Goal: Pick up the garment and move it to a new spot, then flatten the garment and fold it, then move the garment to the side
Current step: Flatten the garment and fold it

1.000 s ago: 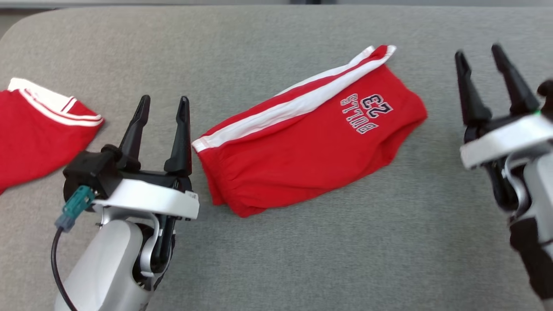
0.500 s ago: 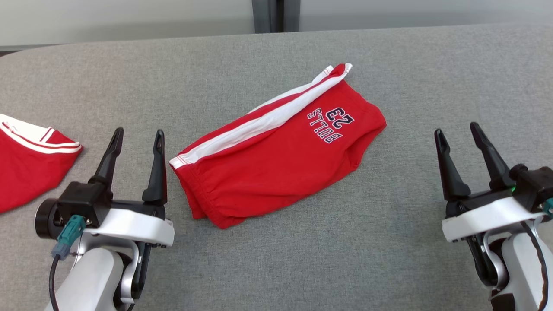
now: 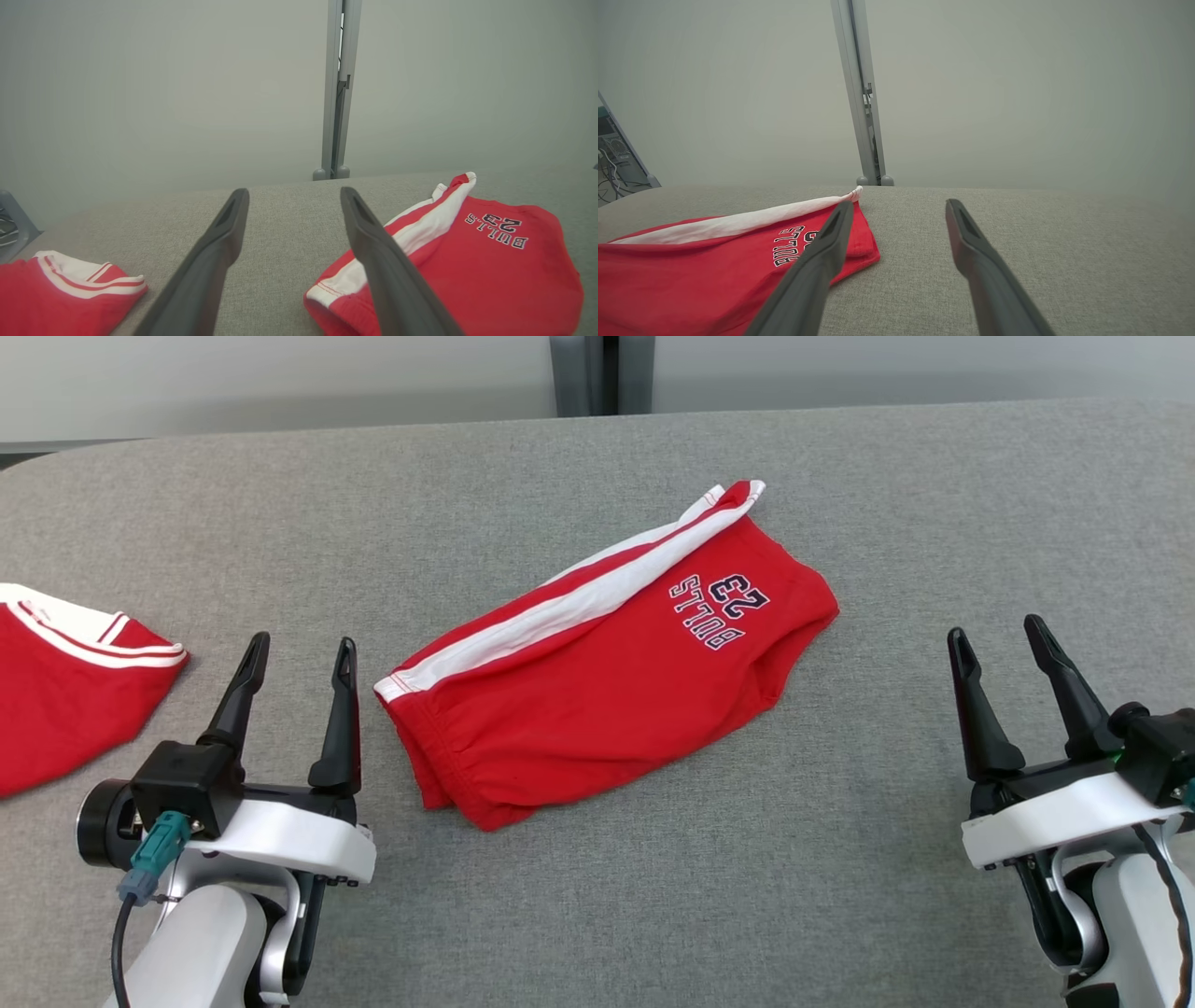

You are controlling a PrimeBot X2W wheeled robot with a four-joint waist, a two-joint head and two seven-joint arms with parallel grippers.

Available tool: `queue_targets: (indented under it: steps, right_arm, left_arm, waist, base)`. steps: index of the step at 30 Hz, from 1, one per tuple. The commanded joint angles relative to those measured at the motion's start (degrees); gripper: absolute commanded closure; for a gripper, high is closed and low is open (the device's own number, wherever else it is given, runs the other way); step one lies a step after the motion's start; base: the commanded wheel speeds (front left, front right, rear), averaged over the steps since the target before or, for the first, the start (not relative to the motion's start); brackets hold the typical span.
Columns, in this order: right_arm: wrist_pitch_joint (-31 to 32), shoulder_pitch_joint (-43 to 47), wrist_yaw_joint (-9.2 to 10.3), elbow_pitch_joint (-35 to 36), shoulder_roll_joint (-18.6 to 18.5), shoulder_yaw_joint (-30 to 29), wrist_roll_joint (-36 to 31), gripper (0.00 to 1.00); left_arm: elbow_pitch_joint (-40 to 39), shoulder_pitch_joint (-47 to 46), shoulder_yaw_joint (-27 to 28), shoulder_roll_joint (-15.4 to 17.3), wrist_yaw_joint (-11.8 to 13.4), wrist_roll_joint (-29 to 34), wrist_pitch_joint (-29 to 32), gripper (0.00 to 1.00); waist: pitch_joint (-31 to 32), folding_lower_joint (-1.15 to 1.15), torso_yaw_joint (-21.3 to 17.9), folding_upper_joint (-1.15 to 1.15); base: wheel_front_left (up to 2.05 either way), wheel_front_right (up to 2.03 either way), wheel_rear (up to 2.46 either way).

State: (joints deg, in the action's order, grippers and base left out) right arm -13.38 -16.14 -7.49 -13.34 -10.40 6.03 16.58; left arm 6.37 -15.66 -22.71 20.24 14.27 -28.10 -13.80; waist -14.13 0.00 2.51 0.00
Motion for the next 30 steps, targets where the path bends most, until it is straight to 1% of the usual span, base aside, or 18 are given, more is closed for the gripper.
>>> queue_targets:
  steps: [1, 5, 9, 14, 18, 21, 26, 30]
  right_arm:
    - [0.3, -0.6, -0.01, 0.4, -0.2, -0.3, -0.2, 0.0]
    - [1.1, -2.3, -0.01, 0.0, -1.2, -0.5, 0.0, 0.0]
    - [2.2, -6.4, -0.01, -2.9, -2.7, -0.4, 0.5, 0.0]
    - [4.3, -13.1, -0.01, -10.5, -4.9, 1.8, 1.4, 0.0]
    - [5.1, -18.1, -0.01, -16.6, -6.1, 5.2, 2.7, 0.0]
    - [5.1, -20.5, -0.01, -20.7, -7.0, 7.7, 3.7, 0.0]
    - [4.7, -22.4, -0.01, -25.6, -6.9, 10.5, 5.1, 0.0]
    - [4.5, -22.5, -0.01, -29.9, -6.3, 12.8, 6.7, 0.0]
  left_arm:
    - [0.1, -0.7, 0.0, 0.0, 0.3, 0.0, 0.0, 0.0]
    - [-0.1, -1.5, -0.3, -0.3, 0.4, 0.1, 0.0, 0.0]
    - [-0.4, -1.8, -0.5, -1.0, 0.4, 0.0, -0.2, 0.0]
    - [-0.3, -3.4, -1.0, -2.6, -0.5, 0.0, -0.6, 0.0]
    - [0.0, -5.1, -1.9, -4.2, -1.4, 0.5, -1.0, 0.0]
    - [0.3, -6.2, -2.2, -5.4, -2.0, 1.0, -1.1, 0.0]
    - [0.9, -6.7, -2.5, -6.4, -2.6, 1.6, -1.3, 0.0]
    - [1.2, -7.2, -2.5, -7.1, -3.1, 2.1, -1.3, 0.0]
  waist:
    - [-0.2, 0.0, 0.2, 0.0]
    - [-0.9, 0.0, 1.5, 0.0]
    - [-2.5, 0.0, 3.4, 0.0]
    - [-5.5, 0.0, 6.9, 0.0]
    - [-7.8, 0.0, 9.7, 0.0]
    - [-9.1, 0.0, 11.1, 0.0]
    - [-9.8, 0.0, 11.6, 0.0]
    - [-10.0, 0.0, 11.3, 0.0]
  base:
    - [0.0, 0.0, 0.0]
    - [0.0, 0.0, 0.0]
    - [0.0, 0.0, 0.0]
    - [0.0, 0.0, 0.0]
    - [0.0, 0.0, 0.0]
    - [0.0, 0.0, 0.0]
    - [0.0, 0.0, 0.0]
    - [0.0, 0.0, 0.0]
